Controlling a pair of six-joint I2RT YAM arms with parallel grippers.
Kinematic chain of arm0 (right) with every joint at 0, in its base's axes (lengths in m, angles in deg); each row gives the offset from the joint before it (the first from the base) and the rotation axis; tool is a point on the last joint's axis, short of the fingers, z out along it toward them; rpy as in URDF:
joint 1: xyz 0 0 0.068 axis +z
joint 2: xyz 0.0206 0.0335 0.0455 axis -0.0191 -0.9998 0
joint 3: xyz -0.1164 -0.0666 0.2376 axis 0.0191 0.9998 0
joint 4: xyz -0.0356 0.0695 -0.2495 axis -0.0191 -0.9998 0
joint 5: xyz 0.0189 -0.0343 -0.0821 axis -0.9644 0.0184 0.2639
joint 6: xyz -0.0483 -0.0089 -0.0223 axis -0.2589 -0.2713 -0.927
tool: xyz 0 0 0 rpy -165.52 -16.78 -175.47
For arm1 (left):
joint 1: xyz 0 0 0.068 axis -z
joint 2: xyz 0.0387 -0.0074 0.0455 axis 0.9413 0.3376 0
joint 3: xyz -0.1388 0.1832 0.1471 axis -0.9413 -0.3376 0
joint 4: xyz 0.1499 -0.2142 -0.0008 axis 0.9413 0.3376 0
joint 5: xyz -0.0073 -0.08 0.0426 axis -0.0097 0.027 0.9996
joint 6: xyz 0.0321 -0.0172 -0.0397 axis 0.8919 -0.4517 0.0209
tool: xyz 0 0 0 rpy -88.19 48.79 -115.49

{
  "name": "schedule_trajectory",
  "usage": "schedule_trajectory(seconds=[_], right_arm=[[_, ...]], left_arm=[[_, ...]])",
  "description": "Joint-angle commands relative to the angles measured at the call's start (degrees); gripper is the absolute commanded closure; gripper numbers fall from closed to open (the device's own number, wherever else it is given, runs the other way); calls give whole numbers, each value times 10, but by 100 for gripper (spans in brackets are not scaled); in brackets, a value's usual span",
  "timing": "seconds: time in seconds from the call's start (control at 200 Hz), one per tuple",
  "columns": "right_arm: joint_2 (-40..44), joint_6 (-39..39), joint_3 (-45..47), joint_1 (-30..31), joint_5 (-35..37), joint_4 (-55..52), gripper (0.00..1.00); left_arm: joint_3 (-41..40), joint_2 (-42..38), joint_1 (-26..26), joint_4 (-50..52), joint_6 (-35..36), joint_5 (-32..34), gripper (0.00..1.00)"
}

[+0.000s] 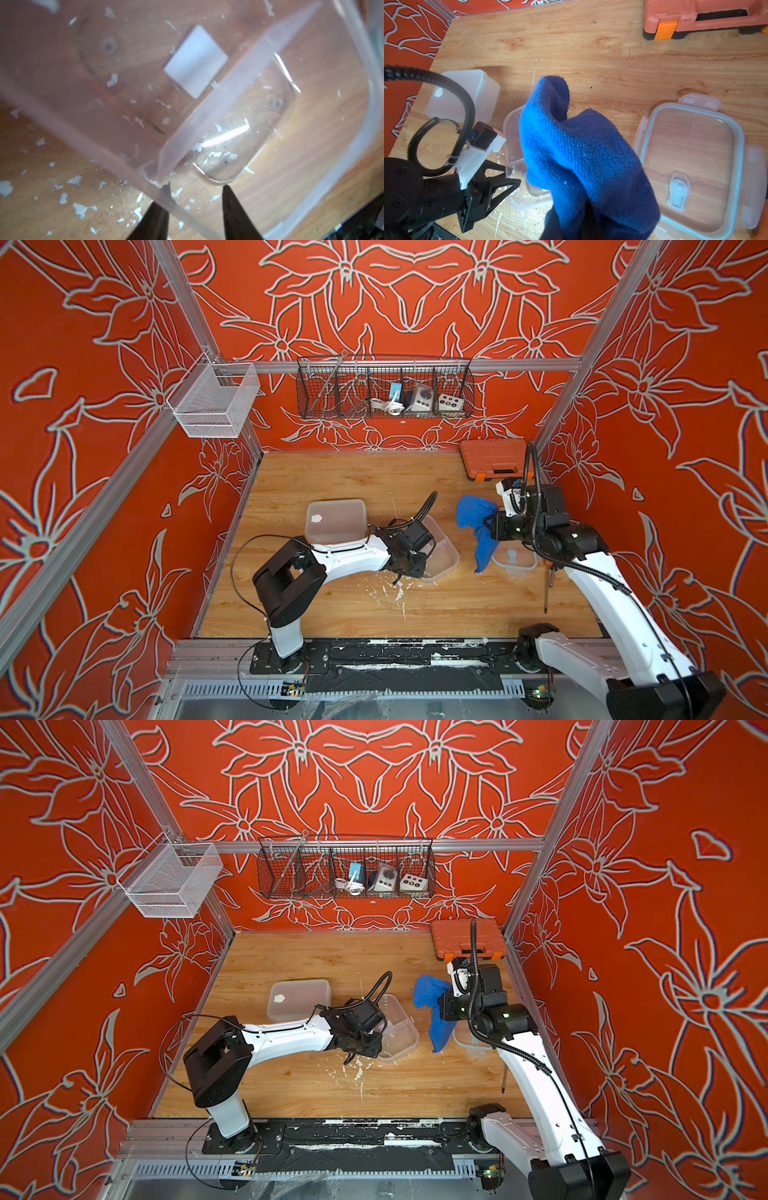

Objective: Wipe the insides of the lunch boxes
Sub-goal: Adjust the lunch box at the center of the board.

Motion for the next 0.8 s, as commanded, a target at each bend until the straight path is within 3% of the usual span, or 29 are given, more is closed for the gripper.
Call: schedule_trajectory(seconds=[0.0, 0.075, 0.285, 0.505, 0.64, 0.796], right_arm=[[10, -12, 6, -6, 12, -12, 100], [11, -17, 8, -9, 19, -17, 100], [11, -19, 1, -12, 8, -23, 100], [16, -14, 9, -12, -111, 17, 100], [-20, -36, 18, -12, -110, -9, 100], [-19, -20, 51, -11, -103, 16, 100]], left_arm=[[15, 19, 1, 39, 22, 42, 76], [32, 26, 0, 60, 47, 70, 85], [87, 47, -1, 93, 157, 117, 92], [160, 80, -1, 91, 324, 167, 99], [147, 79, -6, 56, 401, 177, 100], [107, 57, -25, 4, 461, 146, 99]])
